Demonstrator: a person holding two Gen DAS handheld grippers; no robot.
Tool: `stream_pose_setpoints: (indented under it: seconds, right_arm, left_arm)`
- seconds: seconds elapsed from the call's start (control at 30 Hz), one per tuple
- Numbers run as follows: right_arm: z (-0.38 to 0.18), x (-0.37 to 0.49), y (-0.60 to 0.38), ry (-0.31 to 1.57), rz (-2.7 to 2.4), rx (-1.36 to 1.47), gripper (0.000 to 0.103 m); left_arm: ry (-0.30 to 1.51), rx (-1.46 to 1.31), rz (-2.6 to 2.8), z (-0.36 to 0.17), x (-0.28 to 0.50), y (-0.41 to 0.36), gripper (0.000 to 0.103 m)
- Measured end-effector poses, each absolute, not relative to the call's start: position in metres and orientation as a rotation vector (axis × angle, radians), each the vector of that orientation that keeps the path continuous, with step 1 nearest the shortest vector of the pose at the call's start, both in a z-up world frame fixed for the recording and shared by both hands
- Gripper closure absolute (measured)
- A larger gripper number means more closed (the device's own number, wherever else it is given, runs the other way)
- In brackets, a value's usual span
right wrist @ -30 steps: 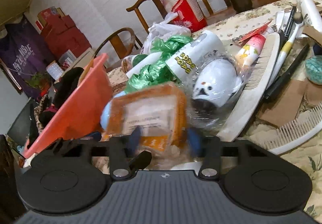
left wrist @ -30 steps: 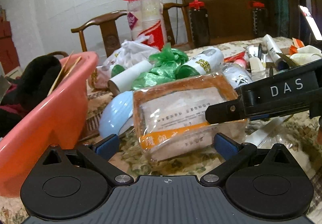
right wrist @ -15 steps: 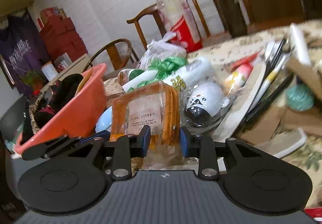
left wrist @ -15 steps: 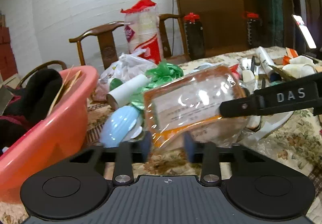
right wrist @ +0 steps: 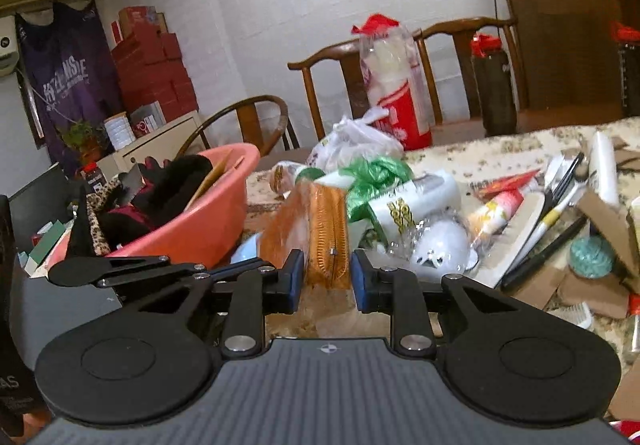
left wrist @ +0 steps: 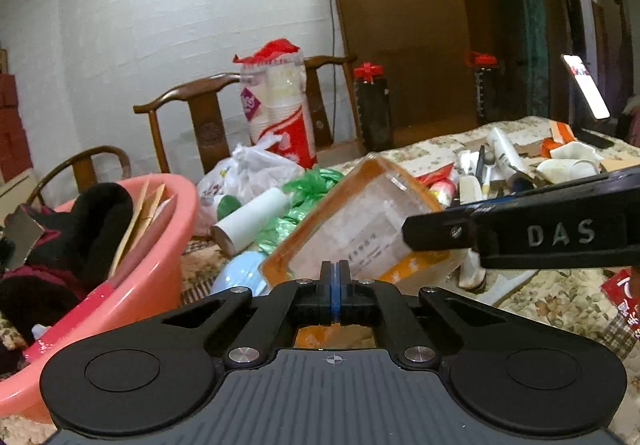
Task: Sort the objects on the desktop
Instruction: 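Close the right gripper on the plastic-wrapped bread package, then lift the package with the right gripper while the left gripper moves toward it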
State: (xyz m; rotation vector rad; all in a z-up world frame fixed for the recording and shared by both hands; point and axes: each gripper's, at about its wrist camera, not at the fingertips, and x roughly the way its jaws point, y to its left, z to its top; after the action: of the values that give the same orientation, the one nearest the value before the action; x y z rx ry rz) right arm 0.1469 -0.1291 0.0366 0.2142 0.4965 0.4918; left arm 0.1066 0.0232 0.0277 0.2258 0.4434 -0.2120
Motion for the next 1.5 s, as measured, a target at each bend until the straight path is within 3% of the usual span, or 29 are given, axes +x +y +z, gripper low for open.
stream_pose_setpoints:
  seconds: [0.1, 0.17, 0.23, 0.3, 0.5, 0.7, 0.73, 0.77, 0.87, 0.93, 1.0, 1.23, 1.33, 1.37, 1.4, 1.5]
  right_arm:
    - [0.04, 0.145, -0.126, 0.494, 0.478, 0.189, 0.075]
    - [0.039, 0.145, -0.124, 0.5, 0.476, 0.178, 0.073]
    - [0.037, 0.147, -0.124, 0.505, 0.475, 0.185, 0.071]
    - [0.032, 0.15, -0.127, 0.511, 0.472, 0.199, 0.062]
    - [0.01, 0.172, -0.139, 0.575, 0.478, 0.32, 0.039]
    - [-0.005, 0.186, -0.133, 0.58, 0.517, 0.411, 0.032]
    - [-0.005, 0.186, -0.129, 0.579, 0.509, 0.385, 0.033]
    - [-0.005, 0.186, -0.124, 0.575, 0.5, 0.352, 0.042]
    - [-0.002, 0.183, -0.118, 0.537, 0.48, 0.297, 0.049]
    - [0.002, 0.18, -0.123, 0.522, 0.483, 0.32, 0.055]
    - [0.009, 0.178, -0.13, 0.495, 0.471, 0.345, 0.061]
    - [0.025, 0.172, -0.158, 0.462, 0.419, 0.361, 0.065]
    - [0.019, 0.173, -0.163, 0.542, 0.416, 0.395, 0.052]
    - [0.016, 0.172, -0.164, 0.551, 0.406, 0.391, 0.034]
    - [0.014, 0.169, -0.166, 0.54, 0.384, 0.387, 0.024]
    - [0.009, 0.166, -0.179, 0.519, 0.34, 0.389, 0.024]
  left_arm:
    - [0.454, 0.22, -0.212, 0.027, 0.107, 0.024, 0.103]
    - [0.465, 0.224, -0.206, 0.024, 0.108, 0.025, 0.087]
    - [0.461, 0.235, -0.19, 0.02, 0.107, 0.026, 0.057]
    - [0.446, 0.233, -0.167, 0.016, 0.106, 0.031, 0.04]
    - [0.476, 0.222, -0.149, 0.004, 0.114, 0.045, 0.041]
    - [0.48, 0.204, -0.133, 0.0, 0.121, 0.057, 0.043]
    - [0.48, 0.202, -0.131, 0.0, 0.122, 0.058, 0.043]
    - [0.48, 0.206, -0.127, -0.001, 0.123, 0.058, 0.043]
    - [0.474, 0.222, -0.13, -0.001, 0.123, 0.059, 0.042]
    - [0.475, 0.216, -0.133, -0.001, 0.121, 0.06, 0.035]
    - [0.477, 0.211, -0.13, -0.001, 0.119, 0.061, 0.034]
    - [0.48, 0.209, -0.125, -0.001, 0.113, 0.058, 0.034]
    - [0.478, 0.196, -0.121, 0.001, 0.11, 0.056, 0.028]
    - [0.468, 0.205, -0.126, 0.003, 0.108, 0.054, 0.027]
    - [0.457, 0.222, -0.135, 0.005, 0.105, 0.05, 0.024]
    - [0.429, 0.264, -0.145, 0.009, 0.102, 0.04, 0.017]
